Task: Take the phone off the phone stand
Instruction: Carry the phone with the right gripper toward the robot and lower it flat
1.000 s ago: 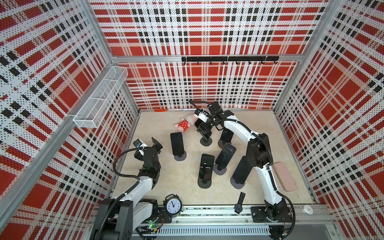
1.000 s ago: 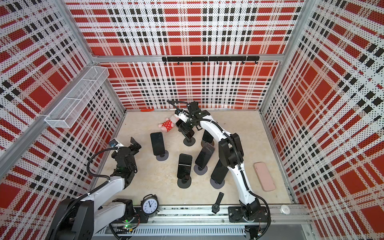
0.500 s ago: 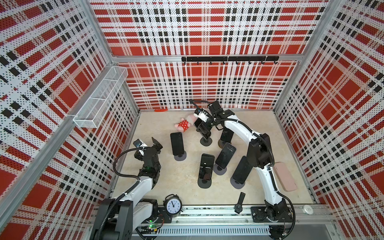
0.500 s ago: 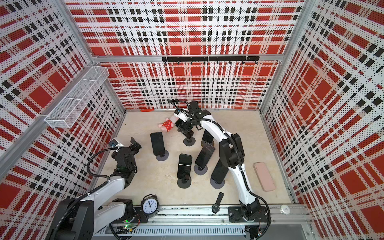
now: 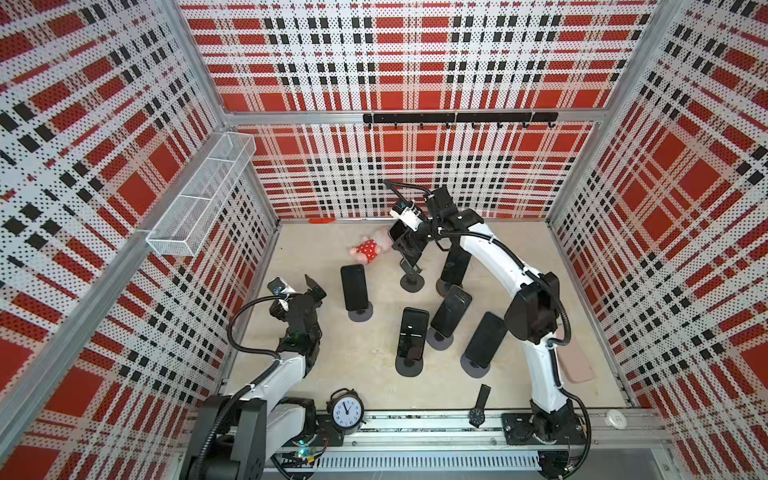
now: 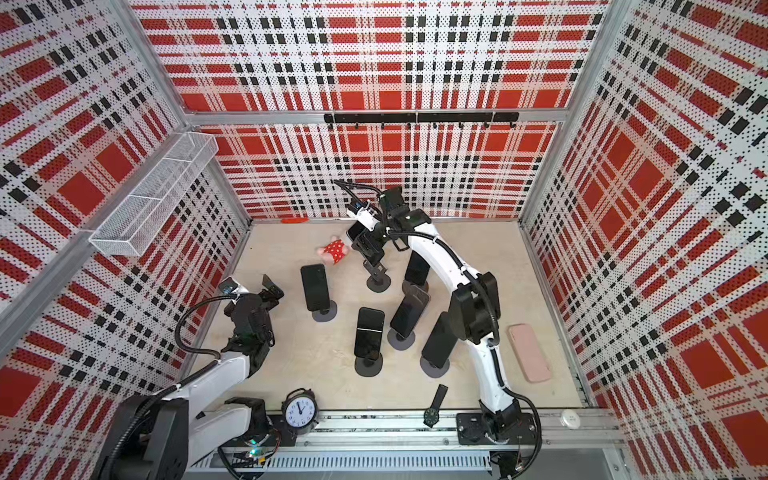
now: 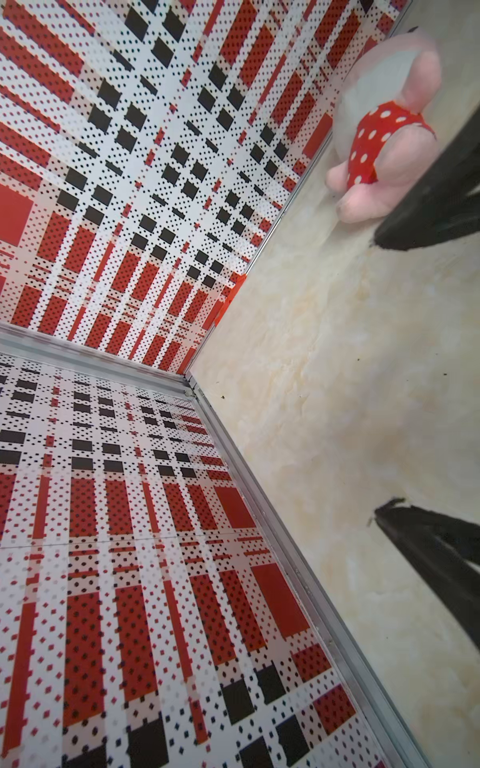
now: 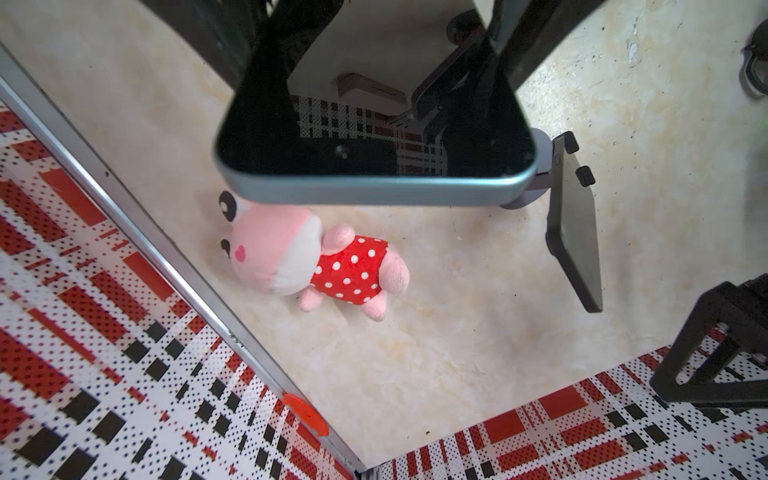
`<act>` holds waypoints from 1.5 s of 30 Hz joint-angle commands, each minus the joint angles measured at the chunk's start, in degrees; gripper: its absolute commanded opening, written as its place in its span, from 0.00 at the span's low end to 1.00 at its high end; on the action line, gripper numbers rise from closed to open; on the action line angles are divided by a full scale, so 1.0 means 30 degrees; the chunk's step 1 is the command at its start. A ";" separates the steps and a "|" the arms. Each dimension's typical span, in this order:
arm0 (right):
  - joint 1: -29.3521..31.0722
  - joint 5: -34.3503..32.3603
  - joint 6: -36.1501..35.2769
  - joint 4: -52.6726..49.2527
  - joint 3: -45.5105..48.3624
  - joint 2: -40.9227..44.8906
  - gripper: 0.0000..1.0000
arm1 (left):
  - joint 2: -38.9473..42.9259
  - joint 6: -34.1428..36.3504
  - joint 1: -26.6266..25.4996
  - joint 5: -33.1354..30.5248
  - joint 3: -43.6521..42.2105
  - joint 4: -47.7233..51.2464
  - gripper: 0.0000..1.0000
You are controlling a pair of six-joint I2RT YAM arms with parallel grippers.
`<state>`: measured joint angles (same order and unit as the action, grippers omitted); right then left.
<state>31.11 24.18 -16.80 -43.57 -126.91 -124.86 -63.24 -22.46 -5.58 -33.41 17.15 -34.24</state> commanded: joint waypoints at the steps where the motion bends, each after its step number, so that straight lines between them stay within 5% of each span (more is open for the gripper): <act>1: -0.0125 -0.0437 -0.0055 0.0143 -0.0382 0.2067 0.73 | -0.0146 0.0250 0.0049 0.0151 0.0598 -0.0100 0.98; 16: -0.4581 -0.3348 0.2523 0.0331 0.2866 0.5741 0.70 | -0.0201 0.0308 0.0067 0.0208 0.0642 -0.0094 0.98; 24: -0.6824 -0.7418 0.3368 0.1816 0.6723 0.7247 0.68 | -0.0452 0.0338 0.0045 0.0307 0.0818 -0.0070 0.98; 45: -0.9240 -0.7337 0.4963 0.4023 1.1950 0.5632 0.67 | -0.1478 0.0338 0.0038 0.0472 0.1667 0.0485 0.98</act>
<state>3.79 1.69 -2.74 -34.00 -91.79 -106.43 -67.13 -22.26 -5.56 -32.08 20.69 -33.52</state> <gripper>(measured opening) 0.757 0.982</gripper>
